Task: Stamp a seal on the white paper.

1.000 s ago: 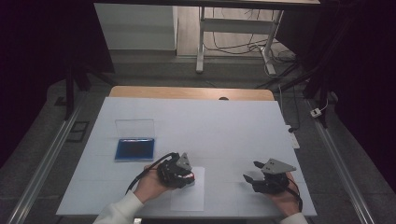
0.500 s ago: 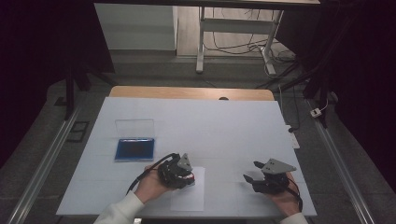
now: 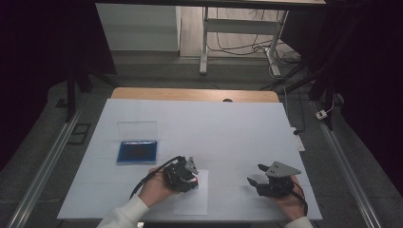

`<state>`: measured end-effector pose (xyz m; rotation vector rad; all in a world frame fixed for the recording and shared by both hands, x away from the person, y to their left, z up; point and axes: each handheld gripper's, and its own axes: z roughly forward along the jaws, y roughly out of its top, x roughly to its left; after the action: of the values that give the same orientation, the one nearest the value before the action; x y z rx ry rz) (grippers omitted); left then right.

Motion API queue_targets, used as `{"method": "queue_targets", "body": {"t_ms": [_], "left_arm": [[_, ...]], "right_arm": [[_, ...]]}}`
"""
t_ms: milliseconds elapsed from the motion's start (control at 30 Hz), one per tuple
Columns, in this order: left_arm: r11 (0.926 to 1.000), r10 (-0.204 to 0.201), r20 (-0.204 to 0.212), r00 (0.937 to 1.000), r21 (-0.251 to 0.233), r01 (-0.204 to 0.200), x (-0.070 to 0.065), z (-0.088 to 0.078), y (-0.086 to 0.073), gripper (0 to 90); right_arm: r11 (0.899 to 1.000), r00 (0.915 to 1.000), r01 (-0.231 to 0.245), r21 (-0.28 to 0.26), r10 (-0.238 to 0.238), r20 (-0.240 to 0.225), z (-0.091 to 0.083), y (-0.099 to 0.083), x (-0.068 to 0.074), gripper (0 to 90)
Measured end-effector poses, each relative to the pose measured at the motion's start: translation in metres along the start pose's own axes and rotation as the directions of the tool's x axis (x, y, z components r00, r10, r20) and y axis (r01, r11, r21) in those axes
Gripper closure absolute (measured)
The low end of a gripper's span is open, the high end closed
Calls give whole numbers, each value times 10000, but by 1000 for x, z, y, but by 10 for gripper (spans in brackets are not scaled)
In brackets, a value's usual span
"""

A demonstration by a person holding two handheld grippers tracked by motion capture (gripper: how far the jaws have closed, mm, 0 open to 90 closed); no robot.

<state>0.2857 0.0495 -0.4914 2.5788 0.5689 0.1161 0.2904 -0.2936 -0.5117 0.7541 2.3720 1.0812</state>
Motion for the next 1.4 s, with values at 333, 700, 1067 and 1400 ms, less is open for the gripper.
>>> {"method": "queue_targets", "body": {"t_ms": [333,700,1067,1400], "left_arm": [[9999,44,-142,9999,106,-42,-2,1,1,708],[9998,129,-250,9996,141,-126,-4,1,1,708],[9999,111,-255,9996,104,-108,-4,2,1,707],[9998,169,-213,9996,-124,-172,-3,-3,0,702]], "right_arm": [[10000,10000,59,-5,-59,19,-1,1,1,327],[10000,10000,20,-3,-20,48,-1,1,1,327],[10000,10000,59,-13,-59,9,-1,1,1,327],[10000,10000,-5,-82,5,18,-2,1,1,327]]}}
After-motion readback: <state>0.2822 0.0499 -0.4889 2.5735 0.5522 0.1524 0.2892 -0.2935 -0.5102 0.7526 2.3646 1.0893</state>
